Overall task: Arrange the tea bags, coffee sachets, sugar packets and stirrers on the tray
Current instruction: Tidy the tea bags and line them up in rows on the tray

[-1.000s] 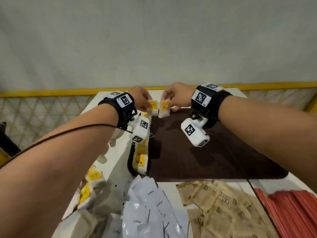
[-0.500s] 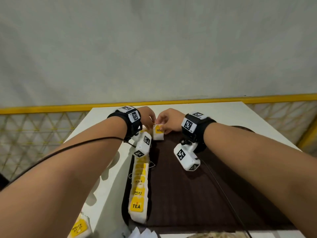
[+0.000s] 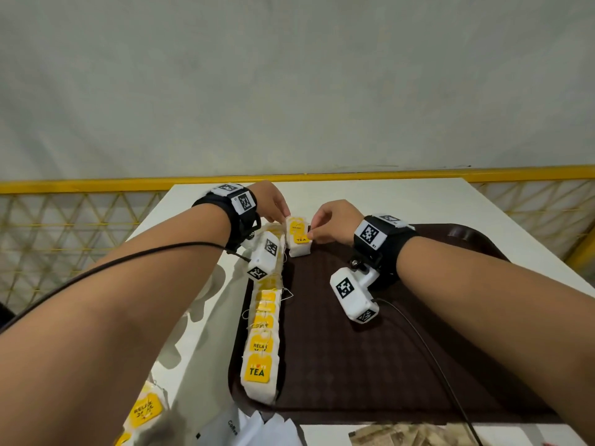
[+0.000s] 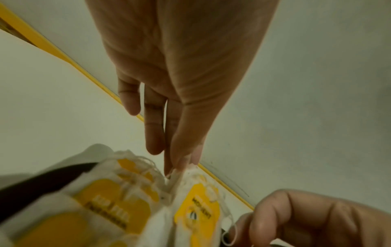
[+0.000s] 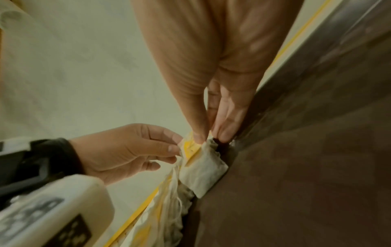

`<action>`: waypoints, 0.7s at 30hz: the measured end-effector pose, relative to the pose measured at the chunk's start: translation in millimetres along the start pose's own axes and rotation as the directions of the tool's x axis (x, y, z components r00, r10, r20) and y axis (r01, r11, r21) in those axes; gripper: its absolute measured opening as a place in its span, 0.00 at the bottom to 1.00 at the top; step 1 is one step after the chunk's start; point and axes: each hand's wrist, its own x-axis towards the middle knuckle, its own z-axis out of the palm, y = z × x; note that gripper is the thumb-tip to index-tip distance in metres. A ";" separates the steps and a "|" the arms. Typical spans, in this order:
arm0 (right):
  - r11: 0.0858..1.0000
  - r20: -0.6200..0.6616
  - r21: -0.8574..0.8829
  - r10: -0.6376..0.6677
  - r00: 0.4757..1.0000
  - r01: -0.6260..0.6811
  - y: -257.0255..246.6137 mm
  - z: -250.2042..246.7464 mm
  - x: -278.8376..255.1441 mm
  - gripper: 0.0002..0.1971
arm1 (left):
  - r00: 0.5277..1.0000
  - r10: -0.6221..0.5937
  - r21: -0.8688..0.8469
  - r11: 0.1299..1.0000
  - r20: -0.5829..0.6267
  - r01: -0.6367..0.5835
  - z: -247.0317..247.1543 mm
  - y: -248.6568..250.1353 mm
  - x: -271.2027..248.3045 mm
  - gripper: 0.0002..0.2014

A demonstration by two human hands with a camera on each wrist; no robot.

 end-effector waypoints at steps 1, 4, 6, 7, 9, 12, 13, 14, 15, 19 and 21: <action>1.000 0.007 0.001 0.005 1.000 -0.005 1.8 2.5 0.1 0.11 | 1.000 0.000 0.004 1.000 0.000 0.000 1.3 0.4 0.3 0.10; 1.000 0.010 0.027 0.009 1.000 -0.010 5.0 9.6 3.2 0.11 | 1.000 -0.003 0.007 1.000 -0.002 0.003 4.9 2.2 1.3 0.09; 1.000 0.002 0.020 0.007 1.000 -0.007 5.6 13.6 5.9 0.11 | 1.000 -0.004 0.015 1.000 -0.001 0.004 7.1 2.4 2.9 0.08; 1.000 -0.006 0.005 0.003 1.000 -0.003 6.0 15.6 7.3 0.12 | 1.000 -0.005 0.017 1.000 0.000 0.005 8.1 2.2 3.8 0.08; 0.999 -0.031 -0.037 -0.005 1.000 0.004 6.2 19.2 9.0 0.12 | 1.000 -0.007 0.015 1.000 0.003 0.007 9.0 2.2 5.2 0.09; 1.000 -0.077 -0.022 0.008 0.997 -0.010 7.3 20.7 10.0 0.13 | 1.000 0.000 0.015 1.000 -0.005 0.000 9.2 1.9 7.4 0.09; 1.000 -0.081 0.005 0.017 0.997 -0.016 7.9 20.3 10.3 0.14 | 1.000 0.004 0.017 1.000 -0.022 -0.004 8.5 1.6 7.9 0.09; 0.999 -0.082 0.027 0.022 0.996 -0.020 8.3 19.2 10.6 0.14 | 0.999 0.010 0.015 1.000 -0.045 -0.009 7.3 1.2 8.1 0.09; 0.999 -0.081 0.040 0.028 0.996 -0.024 8.7 18.1 10.9 0.14 | 0.998 0.013 0.006 1.000 -0.065 -0.013 6.3 1.0 7.8 0.09; 0.999 -0.046 0.036 0.031 0.998 -0.029 7.7 12.1 10.5 0.14 | 0.995 0.013 -0.020 1.000 -0.103 -0.015 3.9 3.2 6.8 0.09; 1.000 -0.002 0.020 0.022 1.000 -0.022 5.1 8.6 9.2 0.13 | 0.994 0.006 0.005 1.000 -0.110 -0.005 3.6 4.4 6.9 0.09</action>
